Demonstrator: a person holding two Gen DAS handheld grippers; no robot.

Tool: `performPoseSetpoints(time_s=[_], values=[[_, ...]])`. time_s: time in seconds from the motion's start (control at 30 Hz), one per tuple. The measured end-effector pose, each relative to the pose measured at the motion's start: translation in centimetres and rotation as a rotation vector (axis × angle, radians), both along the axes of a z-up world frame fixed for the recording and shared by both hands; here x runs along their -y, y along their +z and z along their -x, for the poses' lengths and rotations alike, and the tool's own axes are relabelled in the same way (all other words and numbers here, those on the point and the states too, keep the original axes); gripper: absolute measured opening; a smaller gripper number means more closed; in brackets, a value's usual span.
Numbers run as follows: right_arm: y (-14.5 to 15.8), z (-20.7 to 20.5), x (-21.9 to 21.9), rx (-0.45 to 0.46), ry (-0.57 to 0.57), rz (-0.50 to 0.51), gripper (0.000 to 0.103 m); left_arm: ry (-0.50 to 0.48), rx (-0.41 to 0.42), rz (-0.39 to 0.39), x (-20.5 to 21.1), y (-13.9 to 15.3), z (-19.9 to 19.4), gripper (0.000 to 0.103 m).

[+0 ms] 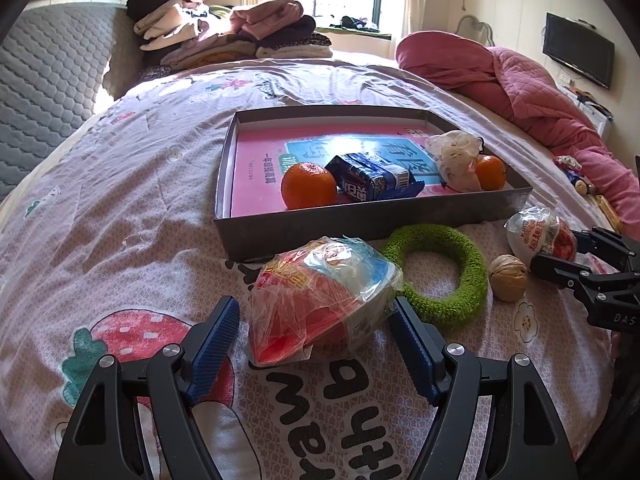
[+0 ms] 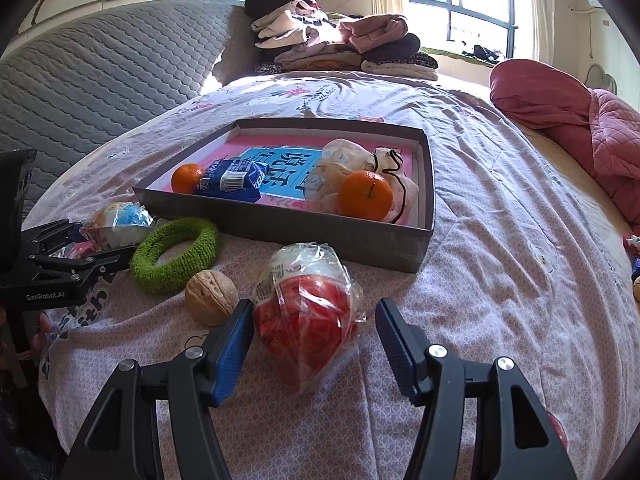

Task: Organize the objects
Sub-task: 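Grasp the clear plastic bag with the left tool while the right tool grasps the red-filled bag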

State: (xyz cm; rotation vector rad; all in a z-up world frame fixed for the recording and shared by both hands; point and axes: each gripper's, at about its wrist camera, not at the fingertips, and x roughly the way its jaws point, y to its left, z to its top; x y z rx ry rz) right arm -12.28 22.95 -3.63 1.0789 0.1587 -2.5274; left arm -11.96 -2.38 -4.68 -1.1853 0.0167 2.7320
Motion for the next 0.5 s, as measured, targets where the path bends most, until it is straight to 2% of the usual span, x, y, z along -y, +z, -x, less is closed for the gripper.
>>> performPoseSetpoints(time_s=[0.23, 0.37, 0.5], values=[[0.0, 0.8, -0.8, 0.025, -0.042, 0.081, 0.062, 0.007, -0.008, -0.005, -0.1, 0.1, 0.5, 0.078], [-0.3, 1.2, -1.3, 0.053, -0.062, 0.123, 0.054, 0.004, -0.004, -0.018, 0.0, 0.1, 0.8, 0.078], [-0.3, 1.3, -1.4, 0.058, -0.065, 0.142, 0.053, -0.002, -0.002, -0.024, -0.1, 0.0, 0.9, 0.078]])
